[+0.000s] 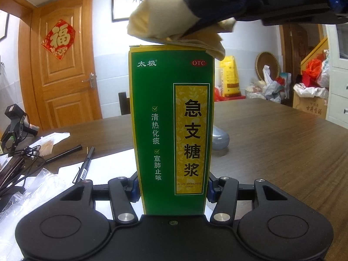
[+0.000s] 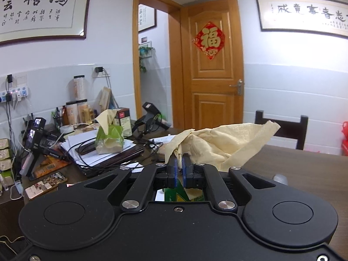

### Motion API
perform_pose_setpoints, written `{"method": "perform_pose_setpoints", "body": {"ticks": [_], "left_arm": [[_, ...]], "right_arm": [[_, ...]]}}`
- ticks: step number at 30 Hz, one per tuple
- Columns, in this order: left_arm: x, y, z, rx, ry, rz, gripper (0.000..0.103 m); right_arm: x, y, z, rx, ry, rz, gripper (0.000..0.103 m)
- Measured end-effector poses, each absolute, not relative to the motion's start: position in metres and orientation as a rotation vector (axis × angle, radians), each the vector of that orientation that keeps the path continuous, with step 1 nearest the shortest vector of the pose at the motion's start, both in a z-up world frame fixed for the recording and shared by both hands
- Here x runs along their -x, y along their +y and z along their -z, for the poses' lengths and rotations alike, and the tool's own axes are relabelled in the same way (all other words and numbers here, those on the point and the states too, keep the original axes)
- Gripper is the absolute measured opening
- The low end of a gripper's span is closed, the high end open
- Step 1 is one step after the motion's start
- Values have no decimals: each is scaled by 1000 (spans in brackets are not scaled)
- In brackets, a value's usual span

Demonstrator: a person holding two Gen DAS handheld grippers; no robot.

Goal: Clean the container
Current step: 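Wipe the top of the green box with the cloth in the right gripper, then pull the right gripper with the cloth back from the box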

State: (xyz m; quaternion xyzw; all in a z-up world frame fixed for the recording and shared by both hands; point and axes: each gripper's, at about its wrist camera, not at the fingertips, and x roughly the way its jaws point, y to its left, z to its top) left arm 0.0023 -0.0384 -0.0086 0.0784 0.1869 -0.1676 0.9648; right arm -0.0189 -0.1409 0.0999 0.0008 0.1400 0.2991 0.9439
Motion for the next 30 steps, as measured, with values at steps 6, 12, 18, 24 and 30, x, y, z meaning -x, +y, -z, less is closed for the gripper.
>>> {"method": "perform_pose_setpoints", "body": {"ticks": [6,12,18,24,30], "left_arm": [[0,-39,8,-162,374,361,49],[0,-37,7,-148,372,377,49],[2,-35,6,-137,375,415,49],[5,-30,3,-112,366,492,49],[8,-27,1,-76,361,593,49]], "right_arm": [[3,-144,-104,-42,330,-640,4],[-15,-165,-104,-113,350,-599,4],[-33,-191,-95,-244,392,-631,4],[-55,-233,-76,-485,429,-769,4],[-60,-270,-58,-627,428,-860,4]]}}
